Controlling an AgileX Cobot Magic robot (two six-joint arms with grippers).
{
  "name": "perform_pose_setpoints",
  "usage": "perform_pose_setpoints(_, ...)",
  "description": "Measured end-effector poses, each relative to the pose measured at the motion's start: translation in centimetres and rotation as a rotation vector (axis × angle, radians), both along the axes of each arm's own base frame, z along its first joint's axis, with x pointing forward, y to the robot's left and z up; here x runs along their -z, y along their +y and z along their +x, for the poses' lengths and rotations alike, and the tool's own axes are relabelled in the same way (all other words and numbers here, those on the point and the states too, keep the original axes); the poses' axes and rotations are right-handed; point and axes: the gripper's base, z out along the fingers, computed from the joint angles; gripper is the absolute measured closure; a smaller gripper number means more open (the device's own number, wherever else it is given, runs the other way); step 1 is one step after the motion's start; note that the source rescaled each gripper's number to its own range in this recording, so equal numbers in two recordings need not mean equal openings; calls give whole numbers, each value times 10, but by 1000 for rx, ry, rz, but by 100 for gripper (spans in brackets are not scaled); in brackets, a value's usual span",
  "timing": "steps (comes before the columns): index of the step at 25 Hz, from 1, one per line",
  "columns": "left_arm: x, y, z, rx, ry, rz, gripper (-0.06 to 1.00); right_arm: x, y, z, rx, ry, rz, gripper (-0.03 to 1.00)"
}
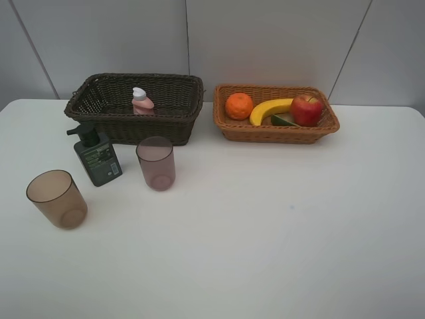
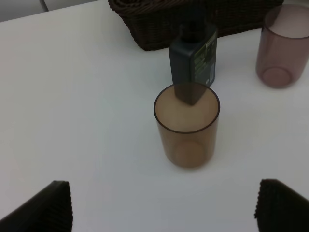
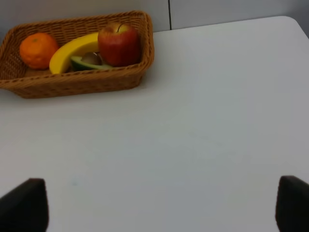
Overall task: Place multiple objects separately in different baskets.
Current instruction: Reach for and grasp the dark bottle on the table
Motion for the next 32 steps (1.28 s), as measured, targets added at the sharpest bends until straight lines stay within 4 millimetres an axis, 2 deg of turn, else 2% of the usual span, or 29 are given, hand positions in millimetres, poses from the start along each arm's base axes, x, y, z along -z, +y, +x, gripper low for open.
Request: perform_pose_setpoints(32,-3,1,-1,-9,-10,-5,-6,0,0,0,0,0,0,-3)
